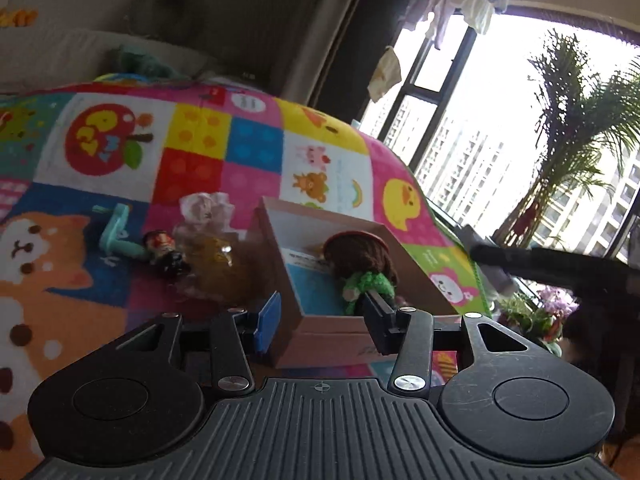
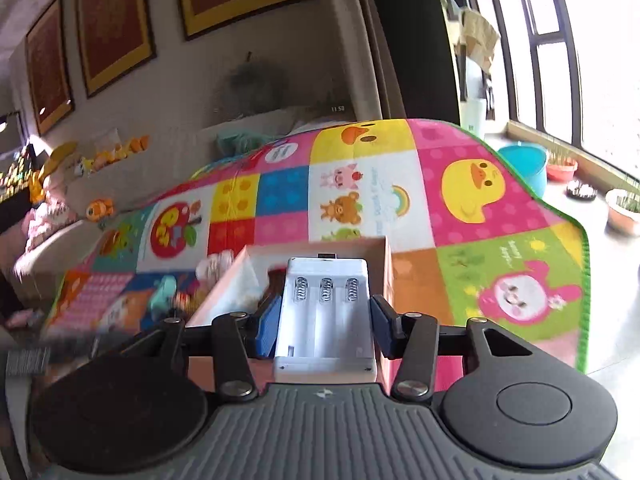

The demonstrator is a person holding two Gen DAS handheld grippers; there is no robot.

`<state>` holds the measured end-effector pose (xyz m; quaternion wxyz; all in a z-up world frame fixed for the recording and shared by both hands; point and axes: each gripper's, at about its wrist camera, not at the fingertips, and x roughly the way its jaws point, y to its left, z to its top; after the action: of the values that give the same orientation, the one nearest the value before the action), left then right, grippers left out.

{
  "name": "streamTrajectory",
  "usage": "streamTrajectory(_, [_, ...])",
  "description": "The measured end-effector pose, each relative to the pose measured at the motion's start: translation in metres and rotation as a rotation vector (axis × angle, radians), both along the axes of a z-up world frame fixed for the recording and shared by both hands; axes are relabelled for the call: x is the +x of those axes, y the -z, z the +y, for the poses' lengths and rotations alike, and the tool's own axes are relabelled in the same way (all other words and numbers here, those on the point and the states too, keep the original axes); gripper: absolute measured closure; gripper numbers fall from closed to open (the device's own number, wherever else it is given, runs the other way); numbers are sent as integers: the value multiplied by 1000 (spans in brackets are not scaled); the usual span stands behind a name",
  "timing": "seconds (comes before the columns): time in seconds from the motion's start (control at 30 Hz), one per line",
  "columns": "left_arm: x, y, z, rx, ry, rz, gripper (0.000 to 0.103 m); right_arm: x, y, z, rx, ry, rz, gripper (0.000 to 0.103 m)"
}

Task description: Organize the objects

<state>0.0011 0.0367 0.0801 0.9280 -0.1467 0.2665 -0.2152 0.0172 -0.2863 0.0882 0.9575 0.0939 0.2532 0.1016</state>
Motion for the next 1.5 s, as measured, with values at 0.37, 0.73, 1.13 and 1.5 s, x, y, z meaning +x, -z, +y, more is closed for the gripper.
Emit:
streamTrajectory(0.37, [5,44,79,-84,-186,121,53,56,8,-9,99,86,108,49])
streamTrajectory(0.73, [60,53,121,-212,-362,21,53,90,-19,117,-22,-115,219,41])
streamTrajectory(1.13, [62,71,152,-290,-451,54,53,266,61,280,-345,-23,396,66])
streamTrajectory(1.5, [60,78,161,-337,-467,103,53,165,76,279,-423,-267,495,78])
